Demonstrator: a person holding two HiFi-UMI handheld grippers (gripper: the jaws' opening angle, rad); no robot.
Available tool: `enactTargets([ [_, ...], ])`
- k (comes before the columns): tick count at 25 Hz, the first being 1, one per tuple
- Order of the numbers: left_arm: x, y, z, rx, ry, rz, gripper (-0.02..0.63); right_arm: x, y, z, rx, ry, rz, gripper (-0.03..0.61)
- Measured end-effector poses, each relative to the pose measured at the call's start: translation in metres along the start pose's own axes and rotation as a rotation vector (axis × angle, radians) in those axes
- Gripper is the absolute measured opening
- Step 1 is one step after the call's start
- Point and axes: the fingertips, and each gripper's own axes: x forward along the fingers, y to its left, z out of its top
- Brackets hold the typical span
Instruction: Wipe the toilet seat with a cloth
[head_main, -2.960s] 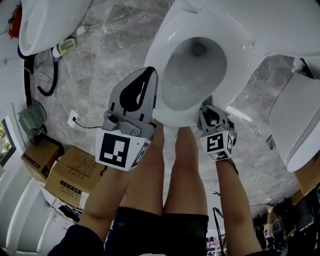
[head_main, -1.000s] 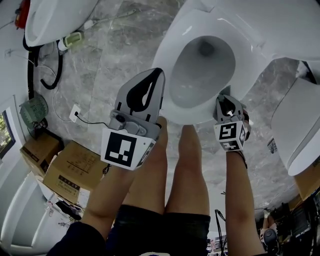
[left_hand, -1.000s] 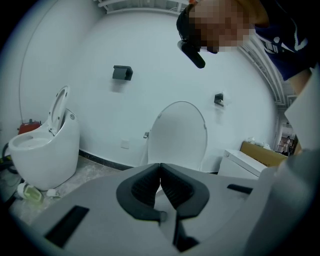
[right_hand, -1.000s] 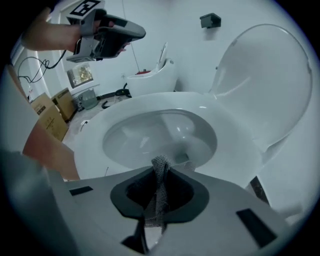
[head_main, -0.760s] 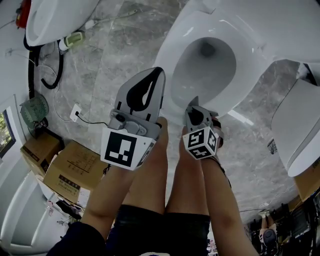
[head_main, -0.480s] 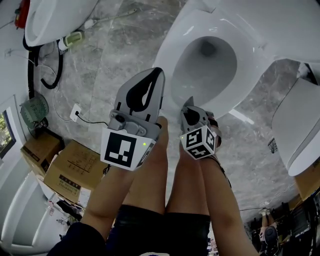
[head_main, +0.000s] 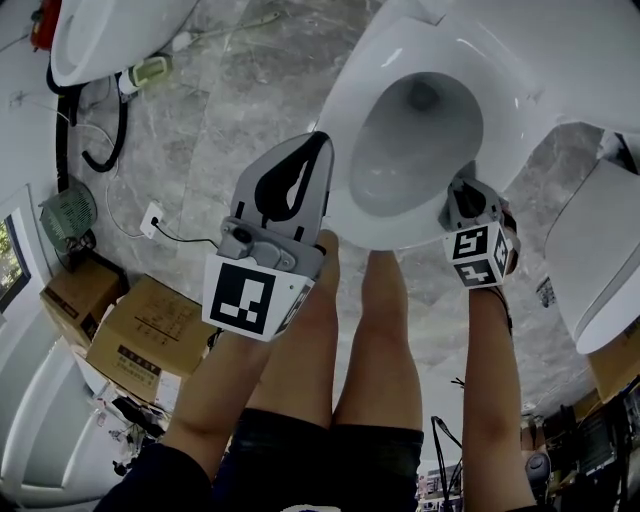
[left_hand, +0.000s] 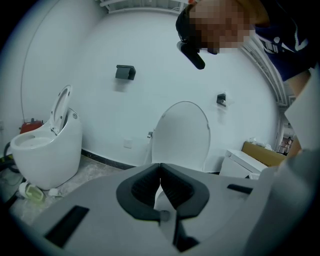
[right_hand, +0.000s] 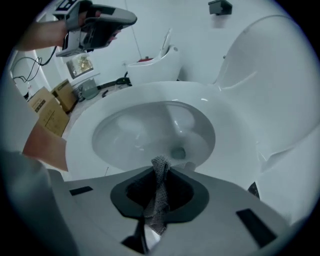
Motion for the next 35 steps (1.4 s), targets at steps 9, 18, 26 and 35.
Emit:
enactTargets([
  [9, 0.0, 0.007, 0.002, -0.008, -0.009, 0.01, 0.02, -0.013, 0.139, 0.034, 0.048, -0.184, 0.175, 0.061],
  [18, 0.0, 0.006, 0.0, 0.001, 0.004, 0.005, 0.02, -0.012, 0.218, 0.082, -0.177, -0.288, 0.345, 0.061],
  [26, -0.003, 0.013, 0.005, 0.001, -0.01, 0.009, 0.02, -0.039, 0.13, -0.008, -0.209, -0.21, 0.208, 0.063],
  [35, -0.01, 0.024, 0.006, 0.0, -0.015, 0.036, 0.02, -0.006, 0.186, 0.075, -0.056, -0.292, 0.286, 0.061],
])
